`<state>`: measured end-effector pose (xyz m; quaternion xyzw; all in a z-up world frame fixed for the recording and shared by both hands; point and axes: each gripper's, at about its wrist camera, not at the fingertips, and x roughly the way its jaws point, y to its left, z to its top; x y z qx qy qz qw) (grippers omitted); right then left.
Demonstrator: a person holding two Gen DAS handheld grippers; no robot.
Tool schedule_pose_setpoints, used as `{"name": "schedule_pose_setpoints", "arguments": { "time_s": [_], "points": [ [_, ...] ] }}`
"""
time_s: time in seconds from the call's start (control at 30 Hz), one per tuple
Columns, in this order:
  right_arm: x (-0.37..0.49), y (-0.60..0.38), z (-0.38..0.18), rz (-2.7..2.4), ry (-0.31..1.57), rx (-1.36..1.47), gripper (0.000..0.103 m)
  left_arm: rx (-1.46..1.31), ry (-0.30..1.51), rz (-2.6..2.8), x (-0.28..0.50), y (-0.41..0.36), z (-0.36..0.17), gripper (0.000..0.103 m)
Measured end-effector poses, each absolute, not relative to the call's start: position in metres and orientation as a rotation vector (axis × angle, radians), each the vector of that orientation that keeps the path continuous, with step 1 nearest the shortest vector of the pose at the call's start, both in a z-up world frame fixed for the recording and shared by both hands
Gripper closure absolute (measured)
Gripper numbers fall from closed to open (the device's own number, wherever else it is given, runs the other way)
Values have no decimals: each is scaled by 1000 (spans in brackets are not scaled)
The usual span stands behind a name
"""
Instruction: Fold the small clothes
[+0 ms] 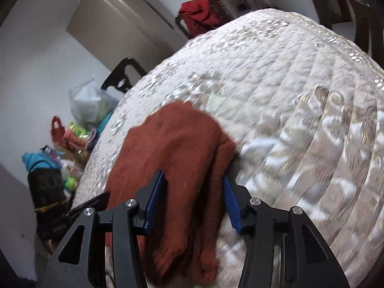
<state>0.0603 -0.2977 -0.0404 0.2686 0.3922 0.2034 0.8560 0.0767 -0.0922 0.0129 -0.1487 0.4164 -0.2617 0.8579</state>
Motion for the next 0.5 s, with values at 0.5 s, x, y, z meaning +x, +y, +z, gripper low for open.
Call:
{"name": "schedule_pose_setpoints", "arguments": {
  "time_s": [0.5],
  "points": [
    [49, -293, -32, 458, 789, 574, 75, -146, 826, -503, 72, -115, 33, 64]
  ]
}}
